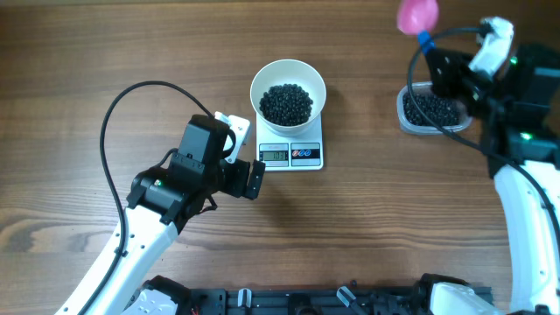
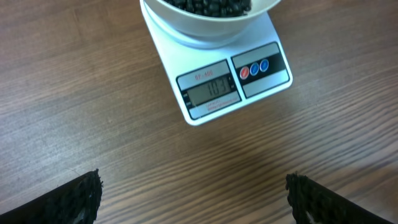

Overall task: Scoop item into bowl and weigh 150g on scale
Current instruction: 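Carry the empty pink scoop rightward back to the bean tub, then dip the pink scoop into the black beans with the right gripper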

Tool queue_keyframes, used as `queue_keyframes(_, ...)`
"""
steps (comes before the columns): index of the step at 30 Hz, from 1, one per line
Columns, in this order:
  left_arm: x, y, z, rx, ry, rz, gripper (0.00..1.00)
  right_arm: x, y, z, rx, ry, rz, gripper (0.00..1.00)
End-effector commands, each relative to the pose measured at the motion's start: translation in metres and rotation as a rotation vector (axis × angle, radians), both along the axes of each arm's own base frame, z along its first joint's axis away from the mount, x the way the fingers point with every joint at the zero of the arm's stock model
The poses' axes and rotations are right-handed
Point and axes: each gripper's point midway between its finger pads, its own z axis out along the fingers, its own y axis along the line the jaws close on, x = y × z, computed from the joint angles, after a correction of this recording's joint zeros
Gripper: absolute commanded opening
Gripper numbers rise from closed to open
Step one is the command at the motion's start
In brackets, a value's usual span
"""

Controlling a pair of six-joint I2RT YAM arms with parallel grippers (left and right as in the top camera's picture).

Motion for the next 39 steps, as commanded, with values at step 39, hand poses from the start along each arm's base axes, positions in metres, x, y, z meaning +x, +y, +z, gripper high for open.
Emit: queue_keyframes(39,0.000,0.003,-0.004,0.017,0.003,-0.001,1.00,-0.055,-0.091,-0.126,-0.726,0.466,0.103,0.04)
